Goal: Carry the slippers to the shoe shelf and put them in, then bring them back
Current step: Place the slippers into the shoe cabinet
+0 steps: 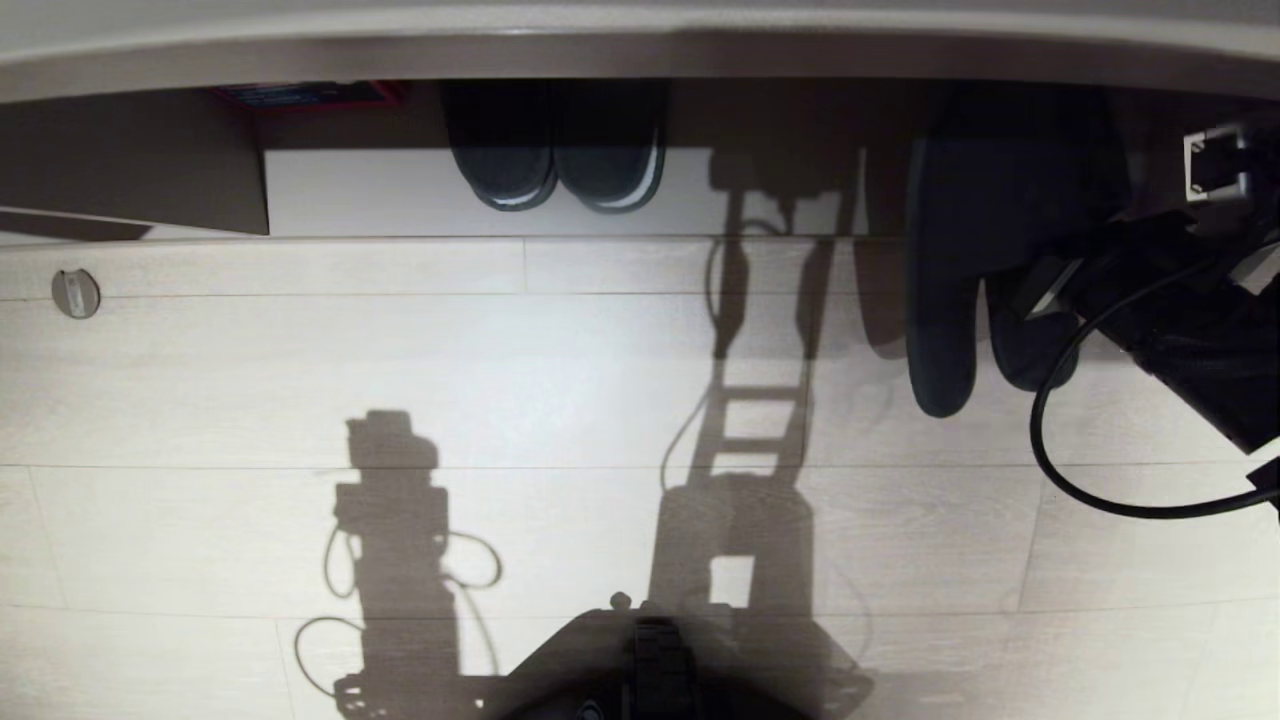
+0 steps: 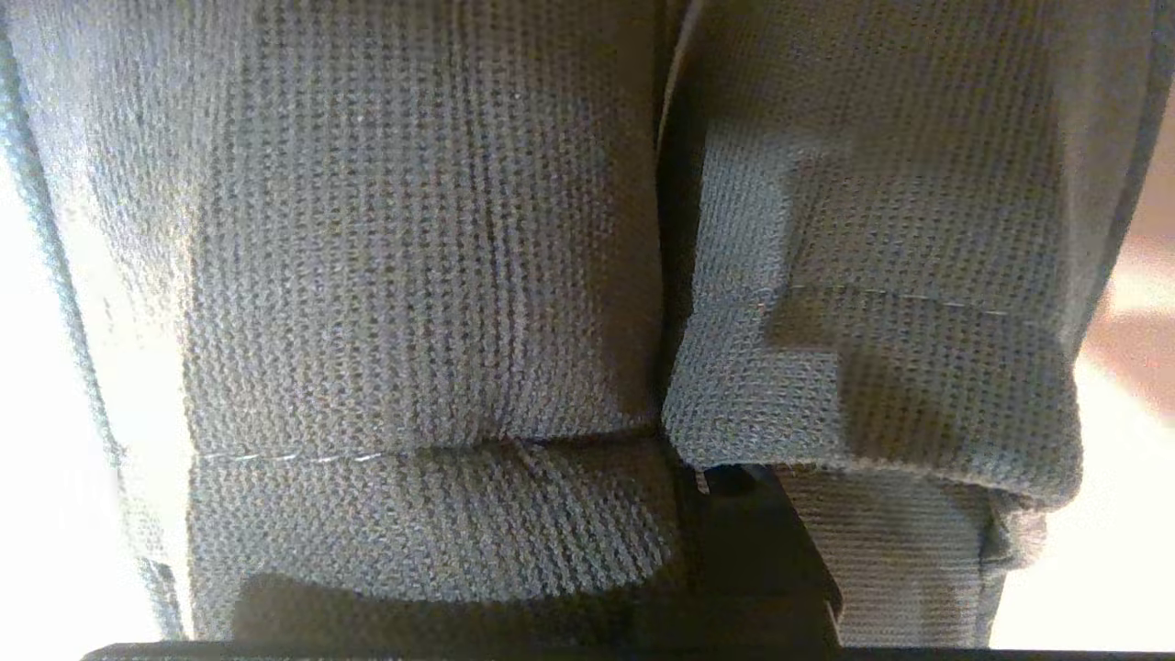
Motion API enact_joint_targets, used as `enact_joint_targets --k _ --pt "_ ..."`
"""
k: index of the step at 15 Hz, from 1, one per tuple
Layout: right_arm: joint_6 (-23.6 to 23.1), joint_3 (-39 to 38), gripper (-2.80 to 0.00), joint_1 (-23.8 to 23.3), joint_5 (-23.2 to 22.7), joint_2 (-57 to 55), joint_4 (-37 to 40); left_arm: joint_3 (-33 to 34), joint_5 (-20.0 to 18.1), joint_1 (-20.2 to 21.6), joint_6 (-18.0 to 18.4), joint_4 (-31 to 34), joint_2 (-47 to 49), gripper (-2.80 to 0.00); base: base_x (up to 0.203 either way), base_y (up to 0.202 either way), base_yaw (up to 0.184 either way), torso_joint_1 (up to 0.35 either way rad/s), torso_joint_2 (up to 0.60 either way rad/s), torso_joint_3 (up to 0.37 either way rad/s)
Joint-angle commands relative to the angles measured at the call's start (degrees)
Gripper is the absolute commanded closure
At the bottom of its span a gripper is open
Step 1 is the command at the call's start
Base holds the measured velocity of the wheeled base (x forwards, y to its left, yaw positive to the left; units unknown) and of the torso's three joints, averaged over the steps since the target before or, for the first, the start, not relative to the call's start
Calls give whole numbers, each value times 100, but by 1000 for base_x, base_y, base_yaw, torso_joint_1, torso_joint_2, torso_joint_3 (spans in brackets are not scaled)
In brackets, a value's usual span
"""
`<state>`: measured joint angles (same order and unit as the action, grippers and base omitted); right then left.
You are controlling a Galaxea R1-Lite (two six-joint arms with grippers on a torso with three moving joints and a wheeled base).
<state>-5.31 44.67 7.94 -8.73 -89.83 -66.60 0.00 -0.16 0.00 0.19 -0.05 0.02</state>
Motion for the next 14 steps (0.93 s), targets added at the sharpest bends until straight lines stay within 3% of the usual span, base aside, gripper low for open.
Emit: enact_joint_targets --k 1,14 --pt "-34 341 0 -2 -1 -272 -32 0 -2 0 -1 -3 -11 0 0 0 0 0 0 0" --pt "-121 2384 0 -13 129 -1382 -78 0 -2 0 8 -3 -2 0 0 0 0 0 0 0"
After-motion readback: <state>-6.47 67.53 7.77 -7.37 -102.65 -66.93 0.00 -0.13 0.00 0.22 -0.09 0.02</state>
